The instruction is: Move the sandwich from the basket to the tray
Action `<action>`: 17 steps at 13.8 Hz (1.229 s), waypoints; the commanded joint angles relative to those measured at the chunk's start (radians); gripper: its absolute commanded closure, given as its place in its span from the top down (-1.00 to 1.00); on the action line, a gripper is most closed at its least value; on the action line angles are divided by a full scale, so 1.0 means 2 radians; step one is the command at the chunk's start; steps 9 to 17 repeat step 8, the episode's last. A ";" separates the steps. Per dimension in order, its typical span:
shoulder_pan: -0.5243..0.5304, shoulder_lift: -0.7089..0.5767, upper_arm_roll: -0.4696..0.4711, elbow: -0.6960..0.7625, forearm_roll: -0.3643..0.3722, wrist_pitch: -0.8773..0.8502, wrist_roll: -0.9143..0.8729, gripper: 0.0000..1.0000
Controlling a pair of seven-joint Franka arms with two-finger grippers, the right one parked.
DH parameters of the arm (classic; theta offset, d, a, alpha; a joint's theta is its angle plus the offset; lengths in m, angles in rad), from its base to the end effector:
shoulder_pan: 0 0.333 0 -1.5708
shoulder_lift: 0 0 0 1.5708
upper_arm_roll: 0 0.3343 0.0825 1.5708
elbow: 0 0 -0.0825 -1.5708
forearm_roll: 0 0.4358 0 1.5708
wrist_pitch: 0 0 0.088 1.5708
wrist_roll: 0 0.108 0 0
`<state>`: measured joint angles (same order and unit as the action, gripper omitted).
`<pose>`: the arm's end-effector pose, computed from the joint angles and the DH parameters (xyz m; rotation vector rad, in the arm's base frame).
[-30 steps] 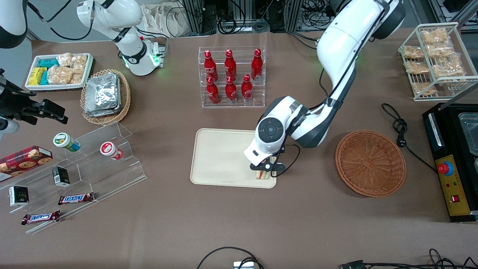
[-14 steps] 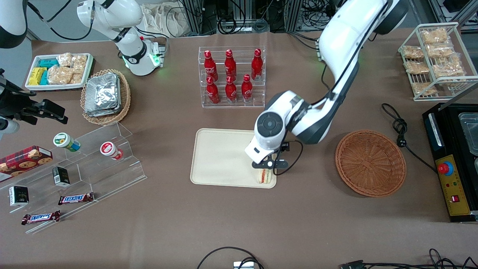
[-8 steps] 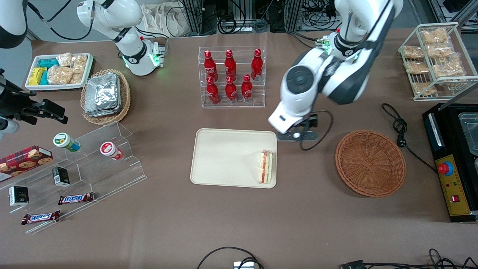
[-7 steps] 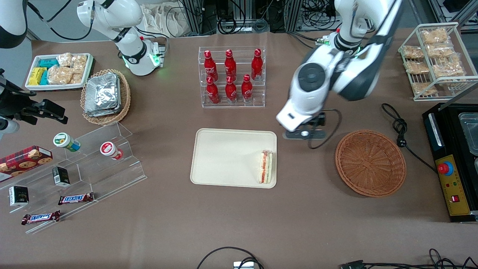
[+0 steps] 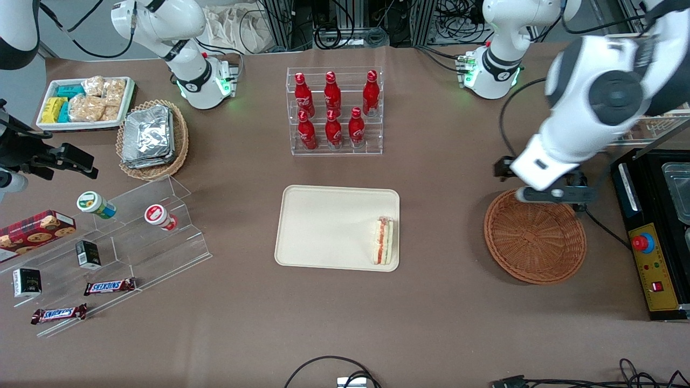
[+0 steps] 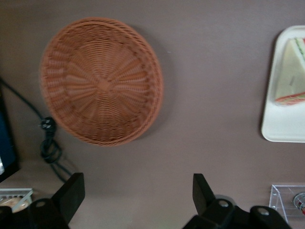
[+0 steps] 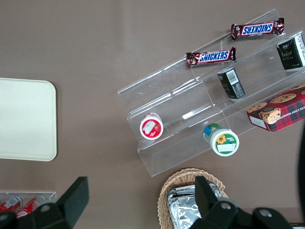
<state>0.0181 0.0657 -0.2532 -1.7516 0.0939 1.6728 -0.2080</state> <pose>0.6042 -0.1318 0.5168 -3.0298 0.0666 0.1852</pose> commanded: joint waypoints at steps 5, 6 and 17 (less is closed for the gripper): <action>0.047 0.025 -0.006 0.083 -0.022 -0.068 0.026 1.00; 0.048 0.028 -0.005 0.087 -0.022 -0.069 0.027 1.00; 0.060 0.032 -0.007 0.091 -0.023 -0.066 0.025 1.00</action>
